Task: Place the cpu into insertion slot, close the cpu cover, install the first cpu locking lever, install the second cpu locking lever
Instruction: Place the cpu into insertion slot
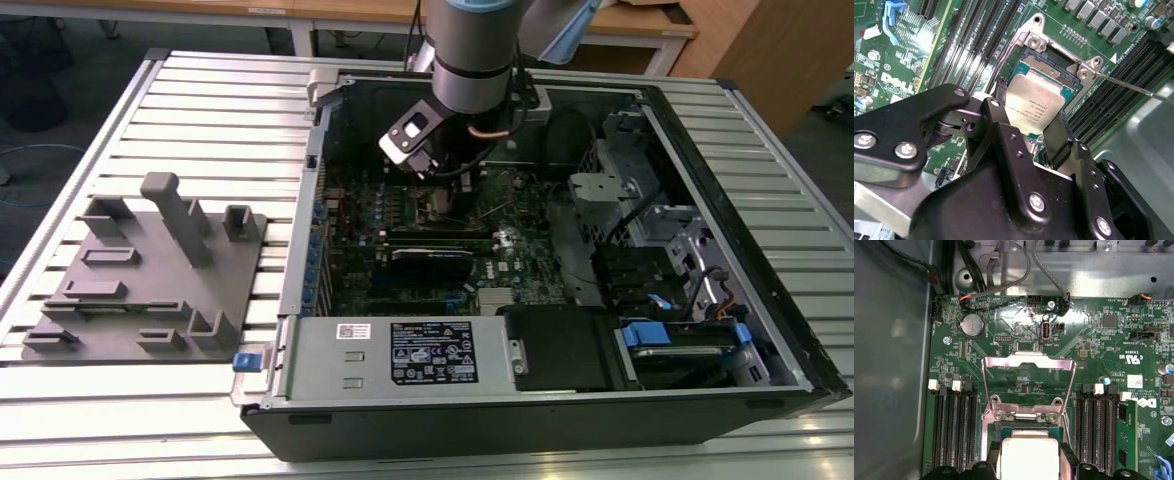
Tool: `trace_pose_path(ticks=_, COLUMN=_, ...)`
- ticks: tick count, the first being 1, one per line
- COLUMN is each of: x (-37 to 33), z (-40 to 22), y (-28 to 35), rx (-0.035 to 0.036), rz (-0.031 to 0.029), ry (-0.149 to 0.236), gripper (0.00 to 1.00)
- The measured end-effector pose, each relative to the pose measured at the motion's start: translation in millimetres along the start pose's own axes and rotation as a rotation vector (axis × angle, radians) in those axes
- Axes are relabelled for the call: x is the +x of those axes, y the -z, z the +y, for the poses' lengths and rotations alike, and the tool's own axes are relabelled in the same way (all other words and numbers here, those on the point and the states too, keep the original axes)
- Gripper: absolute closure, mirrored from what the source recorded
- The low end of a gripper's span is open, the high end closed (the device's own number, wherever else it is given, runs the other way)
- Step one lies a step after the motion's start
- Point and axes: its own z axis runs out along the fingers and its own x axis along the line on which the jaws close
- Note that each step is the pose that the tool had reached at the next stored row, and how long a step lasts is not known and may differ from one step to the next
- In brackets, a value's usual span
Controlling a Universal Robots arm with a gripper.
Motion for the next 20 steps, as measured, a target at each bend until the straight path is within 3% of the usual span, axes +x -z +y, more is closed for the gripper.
trace_pose_path(ticks=13, x=2.0, z=-4.3, y=-9.1, rx=0.0000, rz=0.0000, ry=0.000, gripper=0.46)
trace_pose_path(ticks=20, x=2.2, z=-4.7, y=-10.8, rx=-0.0004, rz=0.0000, ry=-0.010, gripper=0.46)
